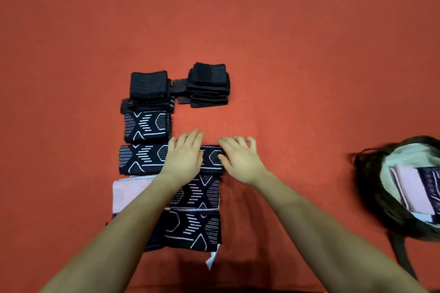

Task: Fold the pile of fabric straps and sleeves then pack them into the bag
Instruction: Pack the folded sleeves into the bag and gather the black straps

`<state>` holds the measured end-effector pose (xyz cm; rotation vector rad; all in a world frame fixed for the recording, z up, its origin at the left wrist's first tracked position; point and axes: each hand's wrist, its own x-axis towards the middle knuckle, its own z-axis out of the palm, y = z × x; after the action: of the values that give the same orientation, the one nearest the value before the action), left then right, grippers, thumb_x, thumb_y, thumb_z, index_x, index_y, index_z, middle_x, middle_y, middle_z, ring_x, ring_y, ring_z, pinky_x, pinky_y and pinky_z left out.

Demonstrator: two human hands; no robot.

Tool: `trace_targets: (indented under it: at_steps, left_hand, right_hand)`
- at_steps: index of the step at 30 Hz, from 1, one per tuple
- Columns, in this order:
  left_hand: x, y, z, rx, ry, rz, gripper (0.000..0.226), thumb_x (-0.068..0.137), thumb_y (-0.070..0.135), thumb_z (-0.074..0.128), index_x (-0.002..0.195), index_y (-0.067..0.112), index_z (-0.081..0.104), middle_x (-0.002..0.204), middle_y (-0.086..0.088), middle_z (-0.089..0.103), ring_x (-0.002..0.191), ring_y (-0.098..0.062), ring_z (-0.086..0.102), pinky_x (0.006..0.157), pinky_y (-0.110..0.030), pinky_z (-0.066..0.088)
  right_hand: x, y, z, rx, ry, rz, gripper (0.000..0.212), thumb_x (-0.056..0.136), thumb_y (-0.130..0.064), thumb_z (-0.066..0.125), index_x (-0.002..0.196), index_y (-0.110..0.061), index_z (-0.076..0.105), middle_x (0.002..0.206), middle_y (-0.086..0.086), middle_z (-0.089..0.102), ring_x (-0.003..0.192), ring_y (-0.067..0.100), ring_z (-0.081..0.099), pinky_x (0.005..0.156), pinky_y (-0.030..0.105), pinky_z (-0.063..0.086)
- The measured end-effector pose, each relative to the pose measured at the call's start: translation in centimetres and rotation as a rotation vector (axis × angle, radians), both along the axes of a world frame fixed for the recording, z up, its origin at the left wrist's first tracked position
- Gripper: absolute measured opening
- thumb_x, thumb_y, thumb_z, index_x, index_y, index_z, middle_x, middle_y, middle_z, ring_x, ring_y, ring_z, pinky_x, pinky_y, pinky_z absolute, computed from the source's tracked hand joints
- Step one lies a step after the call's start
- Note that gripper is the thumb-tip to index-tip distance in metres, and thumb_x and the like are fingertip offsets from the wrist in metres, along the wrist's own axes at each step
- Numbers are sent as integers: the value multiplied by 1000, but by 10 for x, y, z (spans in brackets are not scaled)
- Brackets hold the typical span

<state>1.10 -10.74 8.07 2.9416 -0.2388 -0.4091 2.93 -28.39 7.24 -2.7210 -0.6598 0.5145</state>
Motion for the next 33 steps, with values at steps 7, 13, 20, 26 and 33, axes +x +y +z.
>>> trace_targets:
  at_steps: [7, 13, 20, 26, 33]
  left_hand:
    - [6, 37, -42, 125, 89, -183, 57, 96, 32, 49, 146, 9, 33, 151, -10, 36, 140, -26, 30, 113, -50, 18]
    - [8, 47, -53, 169, 158, -220, 60, 100, 43, 30, 152, 16, 15, 150, -6, 34, 144, -25, 17, 116, -46, 1]
    - [4, 56, -68, 75, -68, -276, 51, 93, 41, 48, 129, 6, 55, 97, -12, 62, 89, -32, 61, 97, -50, 40]
    - [8, 45, -55, 72, -275, -234, 49, 91, 44, 32, 104, 13, 68, 79, -5, 59, 69, -25, 59, 83, -43, 41]
    - [22, -7, -28, 73, -533, -287, 41, 93, 44, 42, 105, 15, 69, 80, -5, 58, 73, -26, 58, 84, -43, 35]
  right_hand:
    - [7, 38, -34, -116, 153, 28, 65, 97, -38, 43, 150, -10, 18, 153, 3, 28, 140, 23, 18, 112, 48, -2]
    - [5, 41, -44, -143, 121, 50, 71, 90, -40, 55, 147, -11, 23, 138, 9, 34, 131, 28, 24, 110, 43, 2]
    - [7, 38, -51, 0, 80, -3, 36, 94, -40, 49, 120, -15, 45, 121, 1, 53, 123, 20, 38, 111, 42, -6]
    - [6, 23, -44, 32, -67, 23, 42, 95, -44, 49, 122, -14, 58, 108, 2, 65, 111, 24, 53, 103, 42, 6]
    - [1, -31, -23, 73, -359, -103, 43, 87, -48, 43, 101, -16, 67, 81, -4, 65, 85, 24, 62, 90, 41, 22]
